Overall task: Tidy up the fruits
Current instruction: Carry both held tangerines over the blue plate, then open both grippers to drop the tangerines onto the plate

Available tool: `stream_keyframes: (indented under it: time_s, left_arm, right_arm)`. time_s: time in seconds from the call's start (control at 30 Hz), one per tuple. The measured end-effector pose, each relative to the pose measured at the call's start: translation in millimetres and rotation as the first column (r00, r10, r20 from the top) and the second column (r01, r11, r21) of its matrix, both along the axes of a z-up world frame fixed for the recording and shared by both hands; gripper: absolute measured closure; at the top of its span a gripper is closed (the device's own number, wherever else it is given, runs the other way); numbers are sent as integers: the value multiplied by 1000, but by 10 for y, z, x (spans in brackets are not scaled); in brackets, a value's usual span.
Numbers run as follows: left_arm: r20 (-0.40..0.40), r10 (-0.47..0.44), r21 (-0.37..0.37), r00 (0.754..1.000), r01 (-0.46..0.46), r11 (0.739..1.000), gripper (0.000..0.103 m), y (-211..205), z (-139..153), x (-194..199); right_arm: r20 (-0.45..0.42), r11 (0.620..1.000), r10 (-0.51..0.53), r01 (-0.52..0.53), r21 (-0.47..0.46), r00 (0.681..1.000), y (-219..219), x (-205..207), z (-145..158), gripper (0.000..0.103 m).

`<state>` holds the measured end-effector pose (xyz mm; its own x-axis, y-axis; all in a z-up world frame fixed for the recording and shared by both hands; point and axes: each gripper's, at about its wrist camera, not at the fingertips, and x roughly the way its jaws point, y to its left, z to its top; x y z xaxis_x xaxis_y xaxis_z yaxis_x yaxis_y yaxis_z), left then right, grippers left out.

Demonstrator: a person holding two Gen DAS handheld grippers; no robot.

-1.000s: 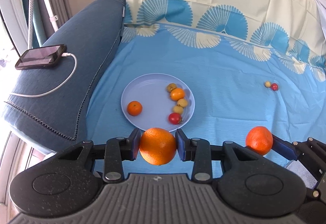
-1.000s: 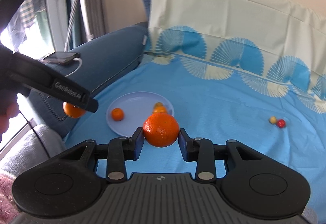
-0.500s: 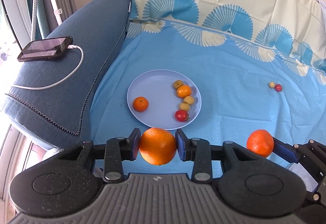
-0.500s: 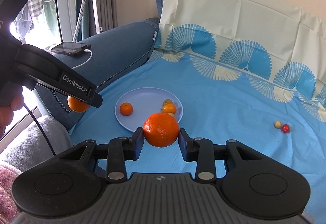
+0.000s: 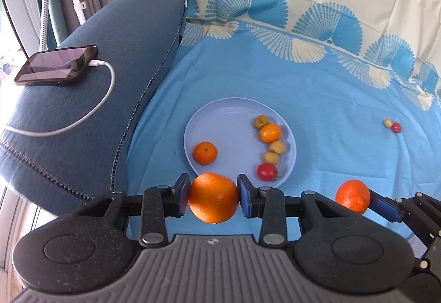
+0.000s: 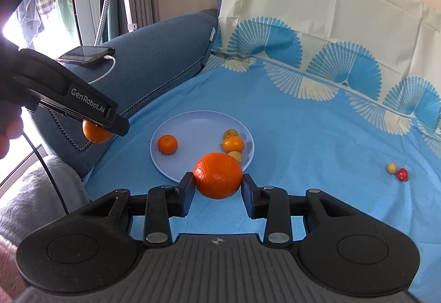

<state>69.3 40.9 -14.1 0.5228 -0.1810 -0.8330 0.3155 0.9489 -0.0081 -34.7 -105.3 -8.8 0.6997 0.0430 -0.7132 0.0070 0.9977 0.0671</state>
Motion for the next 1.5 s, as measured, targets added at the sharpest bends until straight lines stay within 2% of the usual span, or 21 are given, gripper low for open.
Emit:
stream_keyframes:
  time_s: [0.47,0.83,0.87,0.9,0.93,0.97,1.0,1.03,1.13,1.37,1.5]
  left_arm:
    - [-72,-2,44,997,6,999,62,-307,-534,855]
    - [-114,-16,100,993,27,995,62,-495,-943,1255]
    - [-110,-18,99,994,29,995,58,-497,-953,1274]
    - [-103,-28,93,994,38,995,38,-497,-945,1285]
    - [-91,-35,81,995,42,996,26,-485,-920,1277]
    - [-67,-32,64,997,37,997,7,-457,-872,1258]
    - [-42,-26,50,999,28,998,0,-432,-818,1228]
    - [-16,-22,39,1000,23,999,1,-398,-755,1188]
    - [2,-25,51,1000,25,998,0,-321,-620,1032]
    - [-40,67,74,997,-64,995,0,24,-426,429]
    - [-37,101,64,994,-98,993,0,171,-326,87]
  right_arm:
    - [-84,999,35,-34,22,996,30,901,-536,65]
    - [-164,998,47,-41,38,985,24,1293,-930,65]
    - [-166,998,48,-42,41,985,19,1309,-947,64]
    - [-167,998,53,-45,47,985,11,1329,-956,63]
    - [-165,998,55,-47,52,985,3,1348,-952,63]
    - [-156,997,55,-47,54,986,-8,1352,-936,62]
    - [-145,998,54,-47,51,988,-20,1345,-906,53]
    - [-135,998,52,-46,45,990,-28,1328,-864,38]
    - [-115,999,29,-25,32,993,-54,1203,-711,15]
    - [-157,997,-12,23,69,987,-29,551,-405,5]
    - [-96,998,-35,39,43,995,83,191,-197,3]
